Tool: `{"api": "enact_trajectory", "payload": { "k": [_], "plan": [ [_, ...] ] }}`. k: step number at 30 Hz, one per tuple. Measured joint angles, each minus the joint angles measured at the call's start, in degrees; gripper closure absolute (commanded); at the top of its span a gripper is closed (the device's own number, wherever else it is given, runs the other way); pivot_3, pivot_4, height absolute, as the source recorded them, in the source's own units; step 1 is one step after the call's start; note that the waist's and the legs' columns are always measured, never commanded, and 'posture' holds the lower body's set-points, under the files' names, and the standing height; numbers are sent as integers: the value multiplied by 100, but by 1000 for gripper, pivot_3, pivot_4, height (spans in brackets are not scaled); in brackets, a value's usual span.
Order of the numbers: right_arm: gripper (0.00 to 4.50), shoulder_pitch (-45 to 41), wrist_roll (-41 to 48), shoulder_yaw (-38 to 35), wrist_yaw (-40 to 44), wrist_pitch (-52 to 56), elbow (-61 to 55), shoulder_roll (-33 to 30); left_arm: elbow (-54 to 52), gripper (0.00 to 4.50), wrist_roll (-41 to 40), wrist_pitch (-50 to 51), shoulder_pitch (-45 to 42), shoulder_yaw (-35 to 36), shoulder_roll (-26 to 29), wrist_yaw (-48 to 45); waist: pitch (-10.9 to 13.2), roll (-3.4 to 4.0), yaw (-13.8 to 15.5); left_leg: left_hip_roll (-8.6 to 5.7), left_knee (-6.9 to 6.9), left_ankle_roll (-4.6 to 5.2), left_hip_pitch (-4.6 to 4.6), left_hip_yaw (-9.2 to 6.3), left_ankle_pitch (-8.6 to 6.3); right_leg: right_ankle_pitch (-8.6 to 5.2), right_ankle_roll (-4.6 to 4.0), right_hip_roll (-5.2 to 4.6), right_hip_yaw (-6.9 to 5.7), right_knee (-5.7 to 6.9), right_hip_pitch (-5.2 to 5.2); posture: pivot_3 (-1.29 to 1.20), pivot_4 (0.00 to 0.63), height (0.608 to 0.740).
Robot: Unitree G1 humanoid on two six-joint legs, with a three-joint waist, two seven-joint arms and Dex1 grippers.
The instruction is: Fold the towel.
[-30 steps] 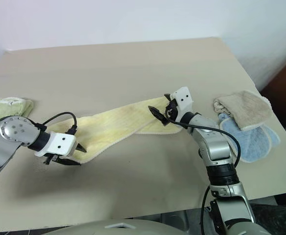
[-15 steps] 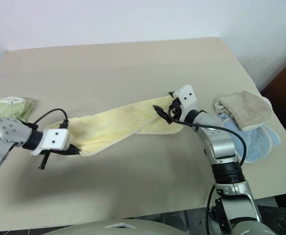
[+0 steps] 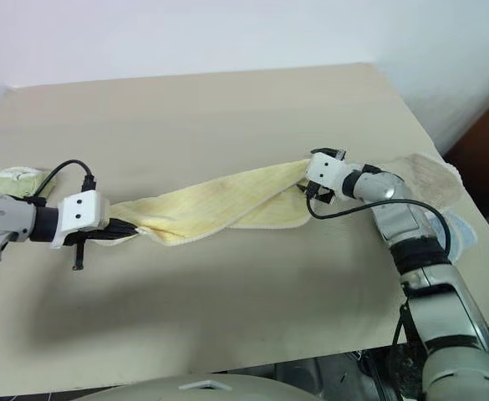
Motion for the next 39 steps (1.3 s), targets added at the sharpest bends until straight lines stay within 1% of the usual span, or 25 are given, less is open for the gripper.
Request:
{"api": "enact_trajectory", "payload": {
  "k": [3, 6, 9, 20, 21, 24, 27, 30, 34, 36, 39],
  "plan": [
    [0, -421, -427, 259, -150, -576, 689, -2, -12, 4478, -8, 12, -2, 0, -18, 83, 0, 0, -2, -1, 0, -1, 1, 0, 0, 0, 0, 0, 1, 3, 0, 0, 150, 728],
    [0, -813, -882, 459, -489, -986, 1275, -2, -26, 4478, -23, 12, 7, 0, -21, 111, 0, 0, 4, -1, 2, -3, 1, 0, 2, 0, 0, -1, 2, 22, 0, 0, 150, 728],
    [603, -961, -1050, 524, -602, -1191, 1535, 0, -57, 4500, -32, 15, 35, 4, -21, 157, 0, 0, 4, 0, 2, -3, 1, -1, 2, -1, 1, 0, 2, 23, 0, 0, 150, 728],
    [4272, -983, -1109, 522, -565, -1497, 1661, -15, -126, 4500, -54, 36, 127, 44, -84, 313, 0, 0, 2, 0, 2, -9, 5, -1, 6, -1, 1, 0, 3, 31, 0, 0, 150, 728],
    [4475, -982, -1108, 520, -552, -1501, 1660, -22, -126, 4500, -54, 40, 127, 44, -108, 321, 0, 0, 2, 0, 2, -9, 5, -1, 6, -1, 1, 0, 3, 31, 0, 0, 150, 728],
    [4475, -976, -1080, 494, -513, -1491, 1648, -40, -122, 4500, -85, 67, 115, 44, -225, 351, 0, 0, 4, 0, 2, -9, 5, -1, 6, -1, 1, 0, 3, 32, 0, 0, 150, 728],
    [4475, -932, -890, 297, -431, -1298, 1493, -48, 47, 4500, -261, 136, -138, 100, -491, 492, 0, 0, 18, 0, 5, -11, 6, -2, 7, 0, 2, 0, 3, 33, 2, 0, 150, 728],
    [4475, -896, -642, 37, -362, -908, 1311, -72, 609, 4500, -434, 286, -869, 472, -916, 1077, 1, -3, 43, -1, 14, -15, 8, -8, 11, 9, 17, 0, 0, 34, 7, 0, 150, 728],
    [4475, -994, -399, -290, -358, -358, 1228, -255, 1808, 4500, -232, 328, -1981, 878, -1150, 2205, 2, -2, 20, -2, 16, -14, 27, -8, 11, 11, 21, 0, 0, 34, 25, 0, 150, 728],
    [4475, -1266, -271, -435, -363, -157, 1310, -301, 2372, 4500, -37, 163, -2408, 854, -1266, 2552, 3, 0, -4, -2, 15, -14, 36, -3, 11, 12, 21, 0, 2, 36, 31, 0, 150, 728],
    [4475, -1964, -247, -531, -460, 11, 1603, -324, 3026, 4500, 140, -28, -3101, 720, -1663, 2953, 4, -3, -23, -1, 15, -15, 38, -3, 11, 12, 21, 1, 1, 40, 31, 0, 150, 728]
  ]
}}
